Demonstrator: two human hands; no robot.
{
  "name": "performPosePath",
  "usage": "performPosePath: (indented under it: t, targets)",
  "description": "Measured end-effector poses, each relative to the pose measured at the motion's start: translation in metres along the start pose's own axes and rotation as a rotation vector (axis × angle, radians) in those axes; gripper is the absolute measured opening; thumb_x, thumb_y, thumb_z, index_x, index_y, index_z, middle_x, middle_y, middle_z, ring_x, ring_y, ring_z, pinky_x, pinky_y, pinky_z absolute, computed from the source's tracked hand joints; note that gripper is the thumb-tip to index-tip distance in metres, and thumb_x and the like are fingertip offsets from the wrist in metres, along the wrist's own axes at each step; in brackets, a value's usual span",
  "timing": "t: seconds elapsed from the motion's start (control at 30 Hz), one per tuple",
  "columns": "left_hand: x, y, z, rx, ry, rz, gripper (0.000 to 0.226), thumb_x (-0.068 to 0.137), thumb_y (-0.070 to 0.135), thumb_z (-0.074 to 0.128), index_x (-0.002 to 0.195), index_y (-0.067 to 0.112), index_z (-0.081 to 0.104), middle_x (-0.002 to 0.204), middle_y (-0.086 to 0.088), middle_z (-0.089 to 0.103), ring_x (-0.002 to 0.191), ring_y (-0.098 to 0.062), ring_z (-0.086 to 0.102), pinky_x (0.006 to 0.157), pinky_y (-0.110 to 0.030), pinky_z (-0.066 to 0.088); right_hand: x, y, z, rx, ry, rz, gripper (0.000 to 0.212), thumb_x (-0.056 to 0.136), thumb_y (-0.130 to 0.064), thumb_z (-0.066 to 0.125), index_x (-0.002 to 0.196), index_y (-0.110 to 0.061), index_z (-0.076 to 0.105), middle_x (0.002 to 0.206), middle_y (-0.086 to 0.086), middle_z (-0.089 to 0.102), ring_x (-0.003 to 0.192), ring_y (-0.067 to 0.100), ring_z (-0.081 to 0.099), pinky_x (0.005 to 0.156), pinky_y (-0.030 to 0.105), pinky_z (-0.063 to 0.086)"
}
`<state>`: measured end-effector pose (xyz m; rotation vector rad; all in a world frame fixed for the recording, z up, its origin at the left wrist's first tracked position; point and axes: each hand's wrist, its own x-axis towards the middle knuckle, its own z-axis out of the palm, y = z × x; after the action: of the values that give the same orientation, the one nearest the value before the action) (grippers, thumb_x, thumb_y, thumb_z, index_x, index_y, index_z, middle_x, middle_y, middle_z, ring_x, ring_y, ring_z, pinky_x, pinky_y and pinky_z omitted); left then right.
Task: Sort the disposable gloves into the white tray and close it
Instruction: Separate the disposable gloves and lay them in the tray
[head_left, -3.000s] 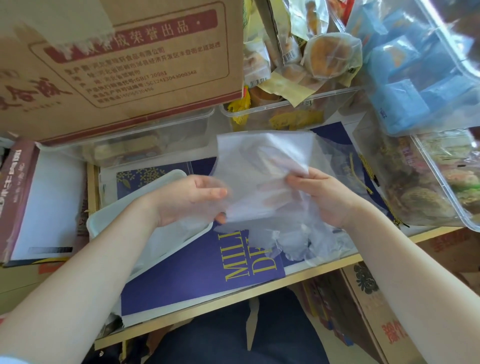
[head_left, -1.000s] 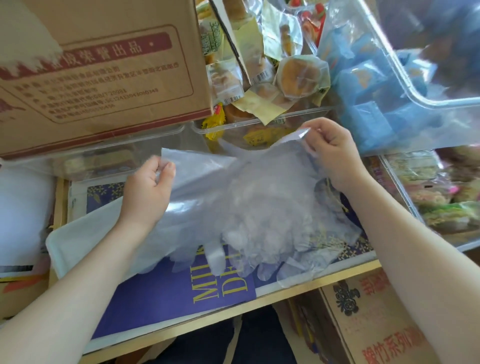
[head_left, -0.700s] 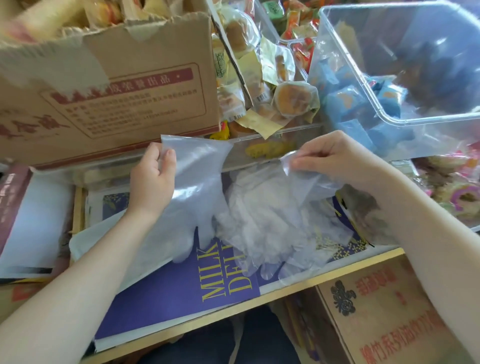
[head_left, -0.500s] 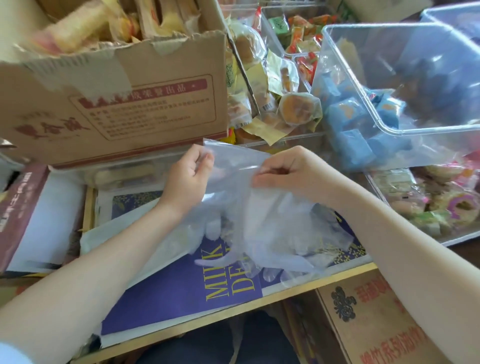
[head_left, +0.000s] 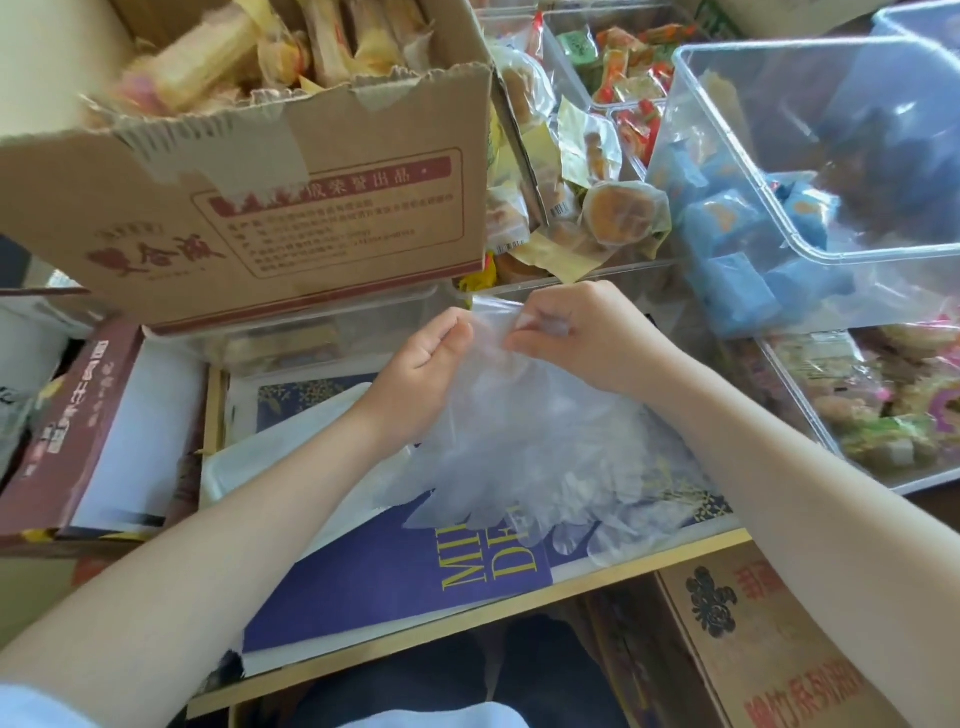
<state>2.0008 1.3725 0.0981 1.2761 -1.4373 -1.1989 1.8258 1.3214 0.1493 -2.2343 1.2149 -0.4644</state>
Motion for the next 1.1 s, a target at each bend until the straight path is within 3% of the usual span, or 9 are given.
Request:
performPosePath:
  t: [0.07, 0.13, 0.2, 0.33, 0.43, 0.57, 0.7, 0.93, 1.1]
  targets:
    - [0.0, -0.005, -0.008, -0.085, -0.097, -0.078, 0.056, 0.083, 0.072, 0.035, 0.099, 0.025, 0.061, 0.092, 0.002, 0.065, 0.089, -0.011, 0.06, 0.086, -0.028, 0.044, 0.002, 0.002, 0.002, 0.013, 0.016, 0.023, 0.013, 0.083, -0.019, 0.069, 0.08, -0.007, 0.064, 0.067, -0.004, 0.056, 0.058, 0.006, 0.046, 0.055, 0.012, 0.034]
    - [0.0, -0.007, -0.015, -0.169, -0.191, -0.148, 0.072, 0.064, 0.082, 0.052, 0.098, 0.019, 0.061, 0.089, 0.004, 0.065, 0.085, -0.013, 0.058, 0.079, -0.027, 0.045, 0.002, 0.006, 0.003, 0.069, 0.043, 0.072, 0.008, 0.083, -0.016, 0.069, 0.086, -0.01, 0.065, 0.068, -0.011, 0.056, 0.057, -0.001, 0.048, 0.055, 0.007, 0.035]
    - [-0.001, -0.01, -0.021, -0.075, -0.271, -0.171, 0.062, 0.063, 0.068, 0.068, 0.095, 0.017, 0.06, 0.084, 0.006, 0.06, 0.079, -0.01, 0.053, 0.07, -0.024, 0.042, 0.003, 0.009, 0.002, 0.096, 0.055, 0.102, 0.013, 0.082, -0.016, 0.069, 0.093, -0.012, 0.064, 0.068, -0.015, 0.054, 0.056, -0.002, 0.049, 0.053, 0.006, 0.035]
    - [-0.006, -0.014, -0.037, 0.056, -0.385, -0.183, 0.022, 0.082, 0.025, 0.058, 0.096, 0.008, 0.06, 0.083, 0.017, 0.064, 0.08, -0.002, 0.057, 0.077, -0.018, 0.044, 0.003, 0.01, 0.001, 0.108, -0.034, 0.118, 0.045, 0.084, -0.019, 0.068, 0.126, -0.018, 0.052, 0.079, 0.004, 0.065, 0.069, 0.018, 0.056, 0.067, 0.022, 0.044]
    - [-0.01, -0.017, -0.047, 0.134, -0.467, -0.253, 0.016, 0.084, 0.015, 0.053, 0.089, 0.0, 0.053, 0.078, 0.017, 0.063, 0.075, -0.003, 0.056, 0.078, -0.023, 0.043, 0.003, 0.013, 0.0, 0.04, -0.039, 0.113, 0.021, 0.083, -0.02, 0.068, 0.103, -0.018, 0.064, 0.077, 0.002, 0.06, 0.065, 0.014, 0.051, 0.067, 0.03, 0.044]
    - [-0.015, -0.027, -0.056, 0.528, -0.577, -0.324, 0.016, 0.073, 0.027, 0.048, 0.085, 0.027, 0.058, 0.086, 0.008, 0.066, 0.084, -0.017, 0.061, 0.086, -0.045, 0.048, 0.0, 0.016, 0.002, 0.04, -0.079, 0.076, 0.01, 0.083, -0.019, 0.069, 0.078, -0.022, 0.061, 0.07, -0.005, 0.057, 0.06, 0.004, 0.046, 0.058, 0.017, 0.038]
    - [-0.011, -0.012, -0.029, 0.41, -0.401, -0.309, 0.04, 0.077, 0.068, 0.053, 0.091, 0.031, 0.06, 0.094, 0.009, 0.066, 0.093, -0.011, 0.061, 0.088, -0.033, 0.044, -0.002, 0.009, 0.011, -0.021, -0.132, 0.001, 0.005, 0.084, -0.017, 0.068, 0.084, -0.013, 0.065, 0.075, -0.002, 0.06, 0.06, 0.0, 0.045, 0.058, 0.014, 0.036]
    - [-0.016, -0.013, 0.004, 0.254, -0.035, -0.168, 0.023, 0.097, 0.028, 0.047, 0.074, 0.026, 0.052, 0.061, 0.011, 0.048, 0.056, -0.004, 0.041, 0.063, -0.028, 0.035, -0.008, 0.024, 0.007, 0.126, -0.073, 0.101, 0.023, 0.078, -0.027, 0.074, 0.07, -0.009, 0.062, 0.059, -0.006, 0.052, 0.049, 0.003, 0.039, 0.05, 0.017, 0.033]
    - [-0.02, -0.026, 0.01, 0.178, 0.179, -0.224, 0.02, 0.098, 0.023, 0.045, 0.081, 0.027, 0.055, 0.074, 0.009, 0.055, 0.07, -0.006, 0.047, 0.074, -0.028, 0.037, -0.031, 0.07, 0.011, 0.919, -0.229, 0.441, 0.038, 0.068, -0.048, 0.076, 0.083, -0.017, 0.06, 0.076, -0.007, 0.059, 0.072, 0.008, 0.057, 0.071, 0.026, 0.044]
